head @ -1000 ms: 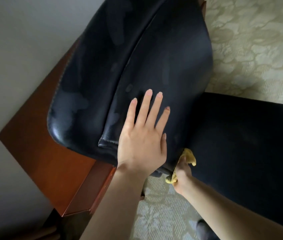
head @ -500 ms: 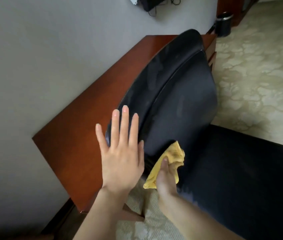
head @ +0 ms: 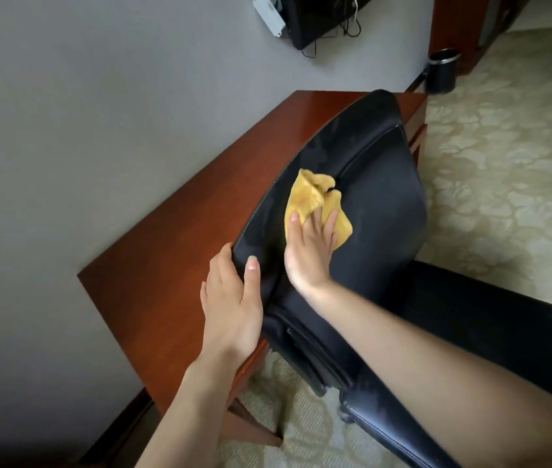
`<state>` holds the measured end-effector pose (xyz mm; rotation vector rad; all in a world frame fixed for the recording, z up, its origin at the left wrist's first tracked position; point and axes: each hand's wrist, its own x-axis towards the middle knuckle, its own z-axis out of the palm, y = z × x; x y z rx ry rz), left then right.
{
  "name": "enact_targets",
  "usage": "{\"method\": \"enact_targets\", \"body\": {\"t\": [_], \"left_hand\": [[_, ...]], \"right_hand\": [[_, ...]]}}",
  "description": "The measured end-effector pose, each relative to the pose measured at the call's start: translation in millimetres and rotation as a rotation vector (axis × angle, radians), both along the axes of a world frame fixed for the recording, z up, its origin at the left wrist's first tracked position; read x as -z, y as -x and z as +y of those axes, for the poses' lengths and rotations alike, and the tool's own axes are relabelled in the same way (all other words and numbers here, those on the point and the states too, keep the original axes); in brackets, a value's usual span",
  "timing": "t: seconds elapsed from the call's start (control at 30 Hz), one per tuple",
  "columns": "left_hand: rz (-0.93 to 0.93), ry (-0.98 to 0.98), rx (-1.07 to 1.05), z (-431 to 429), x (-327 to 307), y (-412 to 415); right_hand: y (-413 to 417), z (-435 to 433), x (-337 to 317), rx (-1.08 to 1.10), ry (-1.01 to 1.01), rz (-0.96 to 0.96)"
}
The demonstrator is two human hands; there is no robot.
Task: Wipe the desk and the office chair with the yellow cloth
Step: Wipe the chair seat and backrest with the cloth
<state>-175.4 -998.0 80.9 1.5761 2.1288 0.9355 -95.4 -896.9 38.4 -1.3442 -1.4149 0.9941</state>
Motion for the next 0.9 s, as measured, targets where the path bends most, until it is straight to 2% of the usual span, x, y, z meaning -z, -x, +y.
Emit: {"method": "enact_targets", "body": {"t": [0.17, 0.4, 0.57, 0.77, 0.83, 0.9], "left_hand": [[0.039, -0.008, 0.003, 1.9, 4.0, 3.5], [-0.071, -0.001, 0.021, 3.0, 2.5, 5.8], [-0.122, 0.005, 0.033, 3.4, 1.5, 7.8], [-0.097, -0.034, 0.046, 0.0, 5.7, 6.3], [-0.082, -0.045, 0.049, 0.5, 7.3, 6.3], [-0.073, -0.049, 0.046, 1.2, 8.6, 6.0]], "right_hand": [[-32.2, 71.3, -33.0, 0.0, 0.08, -0.088], [-60.1, 113.4, -57.4, 0.06, 0.264, -0.041], [-26.4, 62.8, -21.7, 0.044, 0.119, -0.088], [-15.6, -15.1, 41.0, -0.058, -0.238, -0.111], [-15.4, -36.7, 63.6, -0.075, -0.269, -0.09], [-13.4, -55.9, 84.8, -0.051, -0.187, -0.031]]}}
